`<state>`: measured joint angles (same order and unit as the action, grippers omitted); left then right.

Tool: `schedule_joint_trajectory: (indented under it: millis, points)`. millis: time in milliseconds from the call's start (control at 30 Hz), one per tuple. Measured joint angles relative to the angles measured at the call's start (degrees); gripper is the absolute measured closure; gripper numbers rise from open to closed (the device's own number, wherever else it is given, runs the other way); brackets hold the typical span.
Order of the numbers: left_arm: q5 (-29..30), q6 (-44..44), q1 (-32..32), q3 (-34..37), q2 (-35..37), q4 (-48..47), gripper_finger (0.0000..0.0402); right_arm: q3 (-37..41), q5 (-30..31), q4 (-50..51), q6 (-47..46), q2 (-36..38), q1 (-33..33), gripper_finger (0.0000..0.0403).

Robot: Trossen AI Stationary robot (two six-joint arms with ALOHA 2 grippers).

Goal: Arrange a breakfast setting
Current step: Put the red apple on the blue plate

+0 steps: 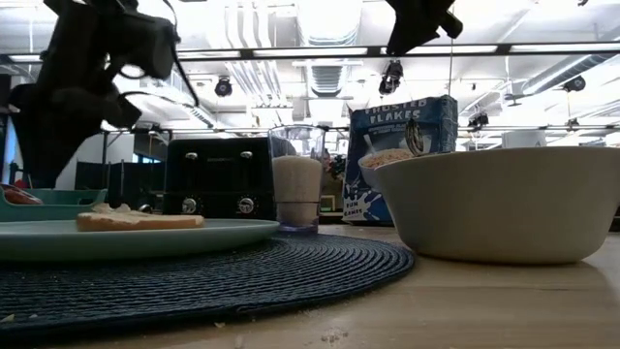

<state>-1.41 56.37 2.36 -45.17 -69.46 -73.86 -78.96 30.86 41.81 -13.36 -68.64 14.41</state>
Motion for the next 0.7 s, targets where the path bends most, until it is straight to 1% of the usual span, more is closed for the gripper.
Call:
schedule_joint_trajectory:
  millis: [167, 400, 600, 700]
  points:
    - [0.9, -1.4, 0.4, 0.2, -3.9, -0.3, 0.0112, 0.0, 0.0, -0.6, -0.6, 0.0, 0.0, 0.0303]
    - [1.8, -1.7, 0.4, 0.2, -8.5, -0.2, 0.0124, 0.0, -1.1, -0.6, -1.7, 0.0, 0.0, 0.0296]
    - [1.8, -1.0, 0.4, 0.3, -10.2, 1.2, 0.0125, 0.0, -1.1, -0.6, -1.7, 0.0, 0.0, 0.0298]
    - [-0.3, 1.1, 0.4, 0.6, -10.0, 0.7, 0.0125, 0.0, -1.1, -0.6, -1.7, 0.0, 0.0, 0.0296]
